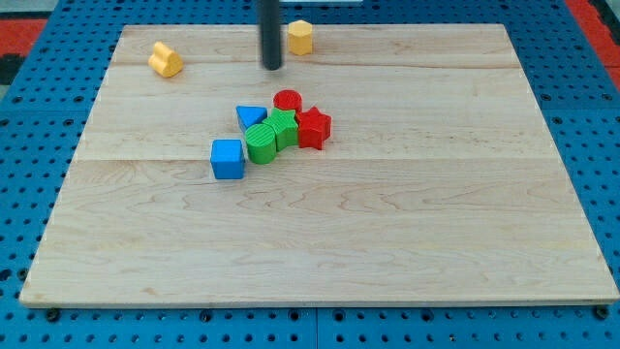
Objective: Move the yellow heart to the top left of the board
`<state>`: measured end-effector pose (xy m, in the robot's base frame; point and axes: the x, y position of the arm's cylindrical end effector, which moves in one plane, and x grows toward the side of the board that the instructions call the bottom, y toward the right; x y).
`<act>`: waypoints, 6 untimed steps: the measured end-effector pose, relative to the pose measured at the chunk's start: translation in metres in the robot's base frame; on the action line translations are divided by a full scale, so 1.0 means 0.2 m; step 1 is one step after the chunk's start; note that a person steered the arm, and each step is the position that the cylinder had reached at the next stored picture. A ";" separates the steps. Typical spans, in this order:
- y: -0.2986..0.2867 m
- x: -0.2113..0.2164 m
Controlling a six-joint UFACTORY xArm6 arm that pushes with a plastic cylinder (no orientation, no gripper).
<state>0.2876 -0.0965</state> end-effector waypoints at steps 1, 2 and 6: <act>-0.34 0.06; -0.46 0.00; -0.26 0.00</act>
